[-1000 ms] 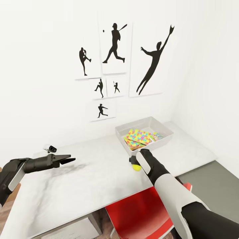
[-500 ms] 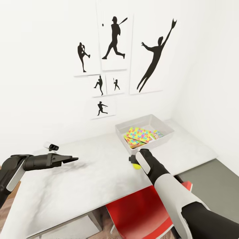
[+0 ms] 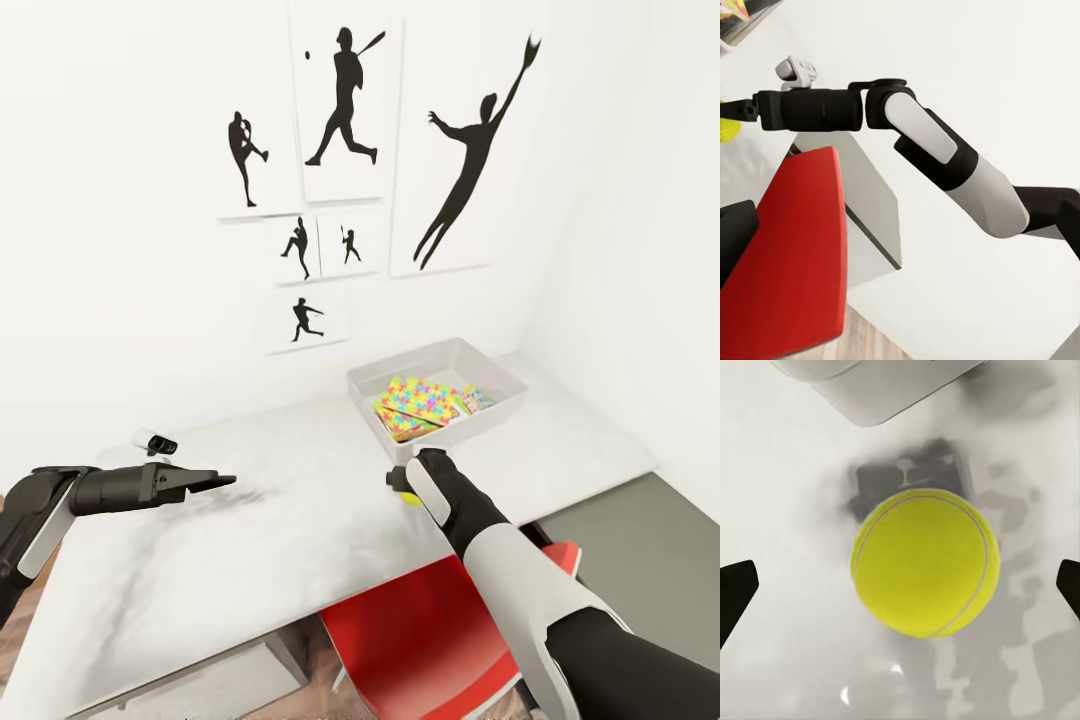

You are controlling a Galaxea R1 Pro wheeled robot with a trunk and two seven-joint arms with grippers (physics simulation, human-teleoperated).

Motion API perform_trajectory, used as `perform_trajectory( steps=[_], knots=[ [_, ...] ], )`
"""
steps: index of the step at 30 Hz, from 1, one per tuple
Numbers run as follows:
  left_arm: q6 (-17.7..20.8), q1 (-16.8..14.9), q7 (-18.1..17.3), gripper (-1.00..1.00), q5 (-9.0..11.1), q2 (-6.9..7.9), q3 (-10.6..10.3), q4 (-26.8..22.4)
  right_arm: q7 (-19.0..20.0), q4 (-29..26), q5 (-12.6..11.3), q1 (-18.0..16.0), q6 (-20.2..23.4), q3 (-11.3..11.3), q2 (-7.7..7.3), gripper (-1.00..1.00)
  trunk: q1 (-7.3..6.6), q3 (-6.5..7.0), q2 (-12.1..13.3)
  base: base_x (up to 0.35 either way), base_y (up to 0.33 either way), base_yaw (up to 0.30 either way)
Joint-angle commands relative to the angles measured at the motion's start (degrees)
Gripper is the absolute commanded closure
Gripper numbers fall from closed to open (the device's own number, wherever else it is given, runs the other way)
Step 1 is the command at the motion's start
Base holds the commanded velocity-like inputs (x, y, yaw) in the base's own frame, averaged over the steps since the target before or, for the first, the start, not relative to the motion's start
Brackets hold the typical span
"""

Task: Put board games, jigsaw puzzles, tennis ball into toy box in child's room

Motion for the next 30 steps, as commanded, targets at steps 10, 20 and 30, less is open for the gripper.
perform_trajectory(
  steps=[10, 20, 30],
  knots=[
    [0.45, -0.04, -0.18, -1.00, 0.13, 0.06, -0.09, 0.22, -0.53, -0.05, -0.51, -0.11, -0.67, 0.19, 0.00, -1.00, 0.03, -1.04, -0.12, 0.000, 0.000, 0.000],
    [0.37, -0.04, -0.18, -1.00, 0.13, 0.14, -0.09, 0.32, -0.53, -0.05, -0.51, -0.14, -0.79, 0.19, 0.00, -1.00, 0.03, -1.97, -0.12, 0.000, 0.000, 0.000],
    [0.35, 0.01, -0.18, -1.00, 0.16, 0.56, -0.09, 0.32, -0.53, -0.05, -0.51, -0.80, -0.79, 0.35, 0.00, -1.00, 0.03, -2.90, -0.12, 0.000, 0.000, 0.000]
  ],
)
